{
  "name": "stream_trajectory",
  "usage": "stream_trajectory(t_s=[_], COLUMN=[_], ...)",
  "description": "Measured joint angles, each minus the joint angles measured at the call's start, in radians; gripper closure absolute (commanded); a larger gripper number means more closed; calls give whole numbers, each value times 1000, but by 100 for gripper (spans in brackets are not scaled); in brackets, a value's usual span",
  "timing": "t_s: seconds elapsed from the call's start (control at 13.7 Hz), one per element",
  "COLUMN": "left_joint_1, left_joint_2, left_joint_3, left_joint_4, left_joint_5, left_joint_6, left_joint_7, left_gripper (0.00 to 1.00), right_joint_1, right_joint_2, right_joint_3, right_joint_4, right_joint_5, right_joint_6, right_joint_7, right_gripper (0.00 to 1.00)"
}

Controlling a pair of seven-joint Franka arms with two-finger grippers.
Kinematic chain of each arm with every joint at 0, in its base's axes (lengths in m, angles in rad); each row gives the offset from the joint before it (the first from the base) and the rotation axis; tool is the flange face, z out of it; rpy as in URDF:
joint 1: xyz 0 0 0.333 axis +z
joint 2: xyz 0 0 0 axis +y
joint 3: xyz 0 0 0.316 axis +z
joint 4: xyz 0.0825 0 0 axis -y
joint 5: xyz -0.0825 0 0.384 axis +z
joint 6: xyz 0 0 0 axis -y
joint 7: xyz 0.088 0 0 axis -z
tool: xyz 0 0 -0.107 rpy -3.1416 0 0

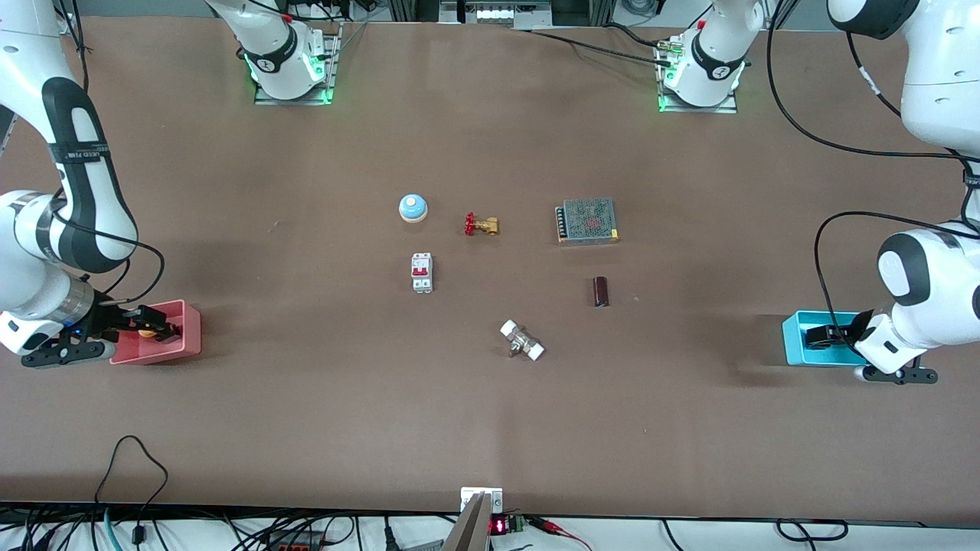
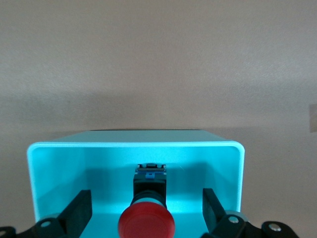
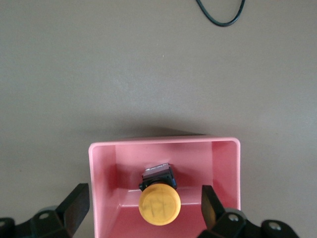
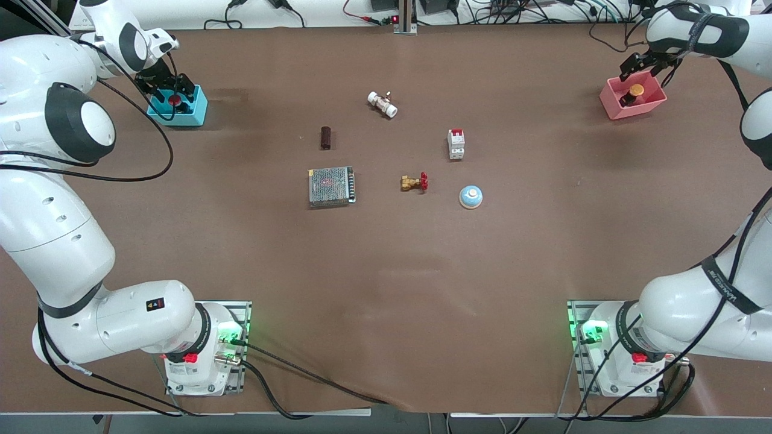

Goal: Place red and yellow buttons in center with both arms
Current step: 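Grasp the yellow button with the right gripper while the left gripper grasps the red button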

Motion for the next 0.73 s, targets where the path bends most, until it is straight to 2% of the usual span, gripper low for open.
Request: stream_trajectory(t_s=[0.07,0.15,0.22,0.29,0.44,0.73], left_joint_1=[1,2,2,2,3,4], left_joint_2=[5,9,12,13,14,14], left_joint_3=[0,0,0,0,0,0], left_joint_4=[-1,-1,-1,-1,-1,1], left_joint_5=[0,0,0,0,0,0], left_joint_6=[0,1,1,2,2,2], left_joint_7=[0,0,0,0,0,0], left_gripper=[25,47,59,65,72,72], right_joint_1=[-1,-1,-2,-2,-7,-17], right_joint_2=[4,7,13,18,30,46], right_joint_3=[0,0,0,0,0,0], right_joint_4=[-5,-9,-11,-13,-14,-15], right_joint_5=[0,0,0,0,0,0], right_joint_6=[8,16,23,31,51,78], right_joint_7=[-5,-9,-13,-24,-46,-73], right_gripper=[0,0,0,0,0,0])
